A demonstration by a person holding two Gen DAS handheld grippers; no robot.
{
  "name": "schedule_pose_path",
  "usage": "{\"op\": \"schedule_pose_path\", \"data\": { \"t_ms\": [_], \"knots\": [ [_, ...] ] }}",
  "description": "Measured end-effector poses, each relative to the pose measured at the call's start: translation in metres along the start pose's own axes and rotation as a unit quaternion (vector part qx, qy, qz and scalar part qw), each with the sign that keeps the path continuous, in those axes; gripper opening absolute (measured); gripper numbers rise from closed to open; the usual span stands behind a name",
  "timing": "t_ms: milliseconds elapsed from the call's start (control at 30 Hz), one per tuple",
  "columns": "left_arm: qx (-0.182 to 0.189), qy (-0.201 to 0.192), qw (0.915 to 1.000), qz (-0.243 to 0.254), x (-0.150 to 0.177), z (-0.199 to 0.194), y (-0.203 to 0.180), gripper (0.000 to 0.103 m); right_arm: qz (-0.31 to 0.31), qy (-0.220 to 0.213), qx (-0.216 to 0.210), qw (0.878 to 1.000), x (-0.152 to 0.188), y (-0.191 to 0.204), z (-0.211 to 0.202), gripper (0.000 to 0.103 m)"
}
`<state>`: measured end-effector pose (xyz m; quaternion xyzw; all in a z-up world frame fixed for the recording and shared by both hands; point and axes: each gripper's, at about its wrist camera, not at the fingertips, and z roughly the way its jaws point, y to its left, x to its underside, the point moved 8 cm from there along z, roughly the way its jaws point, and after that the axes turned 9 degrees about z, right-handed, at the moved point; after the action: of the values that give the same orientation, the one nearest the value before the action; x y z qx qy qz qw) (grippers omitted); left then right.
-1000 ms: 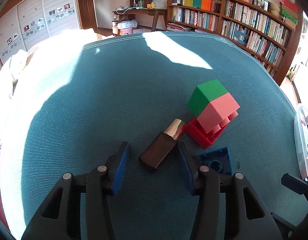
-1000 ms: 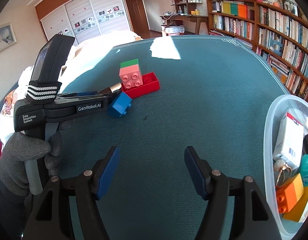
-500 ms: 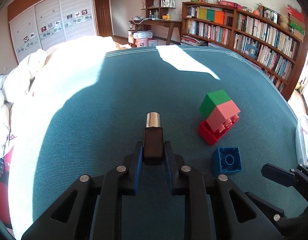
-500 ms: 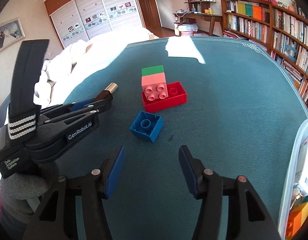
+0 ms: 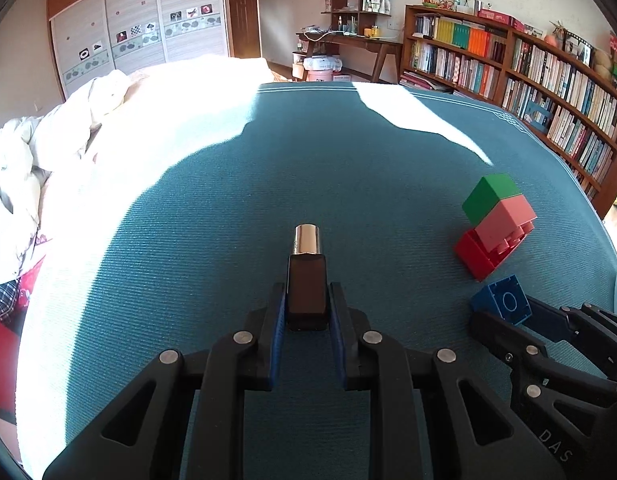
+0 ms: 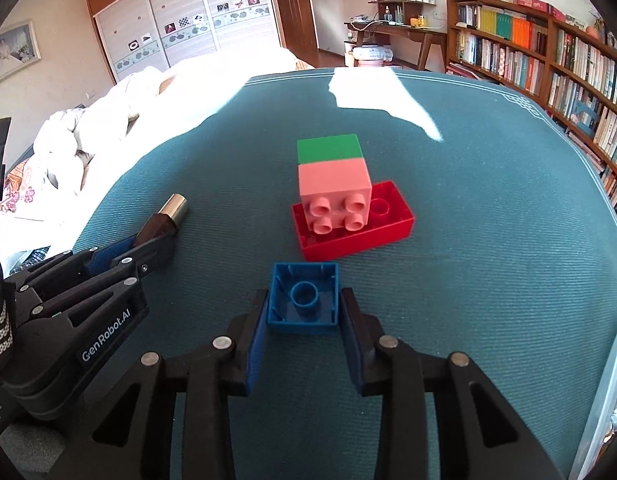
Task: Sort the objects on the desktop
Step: 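Grasp the blue block with the right gripper and drop it into the bowl while the left carries the bottle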
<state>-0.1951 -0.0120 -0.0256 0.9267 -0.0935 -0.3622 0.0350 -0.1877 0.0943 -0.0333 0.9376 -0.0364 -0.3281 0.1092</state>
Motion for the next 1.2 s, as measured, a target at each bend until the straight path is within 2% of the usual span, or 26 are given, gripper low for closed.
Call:
{"op": "schedule_pose_path", "data": {
  "t_ms": [333, 567, 900, 1200],
  "knots": [
    [0.004, -0.016, 0.9999, 0.006, -0.002, -0.018, -0.011, 0.022, 0.036, -0.020, -0.002, 0.999, 0.010, -0.029, -0.035, 0.036],
    [0.022, -0.019, 0.9995, 0.010, 0.007, -0.039, -0.031, 0.022, 0.060, -0.040, 0.001, 0.997, 0.021, -0.053, -0.070, 0.036],
    [0.061, -0.020, 0.9969, 0.046, 0.017, -0.067, -0.087, 0.022, 0.068, -0.070, 0.008, 0.995, 0.032, -0.074, -0.105, 0.037],
    [0.091, -0.034, 0.9918, 0.083, 0.009, -0.091, -0.136, 0.022, 0.087, -0.118, 0.026, 0.989, 0.033, -0.117, -0.148, 0.037]
  ]
}}
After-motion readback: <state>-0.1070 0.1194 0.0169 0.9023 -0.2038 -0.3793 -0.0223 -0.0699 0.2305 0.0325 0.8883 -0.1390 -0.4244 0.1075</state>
